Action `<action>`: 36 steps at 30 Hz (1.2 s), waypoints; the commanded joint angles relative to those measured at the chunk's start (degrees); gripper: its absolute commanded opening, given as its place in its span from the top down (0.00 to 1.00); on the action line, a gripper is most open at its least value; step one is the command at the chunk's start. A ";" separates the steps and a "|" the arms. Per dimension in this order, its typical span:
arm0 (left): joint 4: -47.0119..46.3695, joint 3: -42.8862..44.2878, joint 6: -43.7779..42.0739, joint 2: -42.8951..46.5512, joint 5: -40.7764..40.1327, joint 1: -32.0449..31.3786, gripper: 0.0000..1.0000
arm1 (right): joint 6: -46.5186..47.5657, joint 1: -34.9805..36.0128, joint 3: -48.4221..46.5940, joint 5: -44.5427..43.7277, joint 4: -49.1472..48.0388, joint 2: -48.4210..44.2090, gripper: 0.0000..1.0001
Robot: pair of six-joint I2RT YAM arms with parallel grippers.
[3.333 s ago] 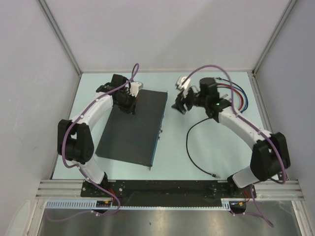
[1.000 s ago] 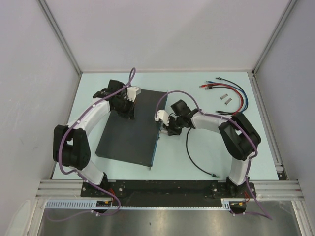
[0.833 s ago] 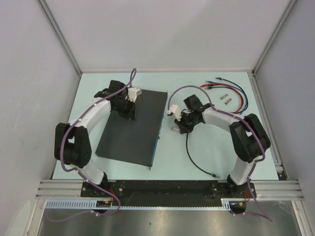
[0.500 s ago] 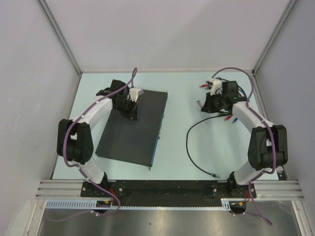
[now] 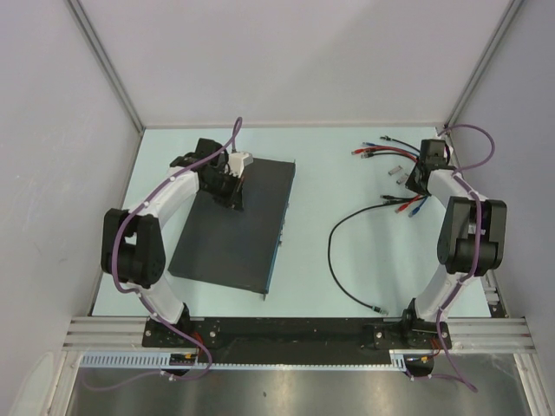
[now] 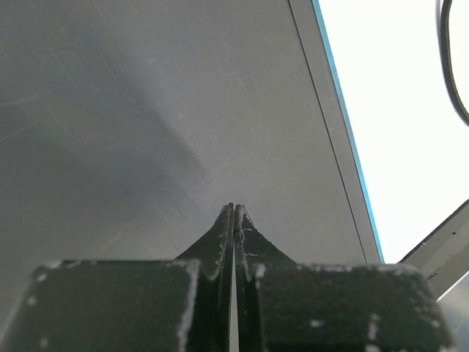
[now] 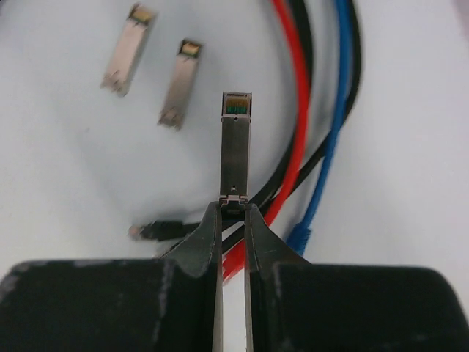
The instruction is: Pull the plug from the switch port
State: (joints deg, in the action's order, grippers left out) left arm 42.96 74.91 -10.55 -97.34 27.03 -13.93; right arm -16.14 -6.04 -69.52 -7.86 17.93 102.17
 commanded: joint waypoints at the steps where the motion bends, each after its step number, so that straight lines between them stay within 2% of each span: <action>1: -0.33 0.50 -0.26 1.98 -0.92 -0.39 1.00 | -2.24 -0.99 -2.64 -8.41 -4.04 3.20 1.00; 10: 0.46 1.28 -0.44 1.19 -2.94 -0.48 0.99 | -1.35 -1.60 -7.83 -7.00 -8.08 10.32 1.00; 11: 0.72 1.81 -0.35 1.01 -3.12 -0.48 1.00 | -1.44 -1.69 -7.83 -4.99 -9.31 10.68 0.96; 12: 0.81 1.90 -0.53 1.01 -3.55 -0.48 0.99 | -1.52 -1.69 -7.91 -3.93 -9.84 11.03 0.88; 13: 0.98 2.08 -0.53 0.92 -3.73 -0.48 0.99 | -1.52 -1.43 -8.00 -2.70 -10.28 11.12 0.67; 16: 0.99 1.99 -0.44 1.01 -3.65 -0.48 1.00 | -1.26 0.06 -8.97 1.70 -9.85 10.07 0.35; 19: 0.72 1.81 -0.35 1.01 -3.21 -0.48 1.00 | -1.79 1.91 -9.58 7.23 -10.02 6.12 0.27; 20: 0.72 1.81 -0.27 0.92 -3.21 -0.48 0.99 | -0.92 4.00 -9.50 11.51 -10.37 4.98 0.25; 22: 0.55 1.81 -0.35 0.40 -3.03 -0.48 1.00 | 4.87 5.86 -8.63 13.04 -9.77 1.73 0.15; 23: 0.55 1.90 -0.27 0.31 -2.94 -0.48 1.00 | 6.81 10.48 -7.92 13.65 -9.67 -0.55 0.13; 25: 0.55 1.81 -0.27 0.13 -2.59 -0.48 1.00 | 11.19 13.32 -5.73 17.94 -8.71 -2.41 0.04; 29: -0.77 -0.81 -0.18 1.45 -2.59 -0.48 1.00 | 15.43 16.85 1.29 44.43 -8.53 -4.96 0.00; 33: -1.91 -3.10 -0.26 2.33 -2.94 -0.48 1.00 | 18.68 19.75 5.79 54.77 -8.27 -5.67 0.00; 36: -2.35 -3.90 -0.18 2.51 -3.03 -0.57 1.00 | 26.84 22.20 7.19 58.65 -4.50 -5.75 0.00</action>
State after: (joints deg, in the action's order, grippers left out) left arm 42.41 71.99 -10.57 -97.19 23.90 -14.04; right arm 0.43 14.24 -64.23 38.50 9.78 96.62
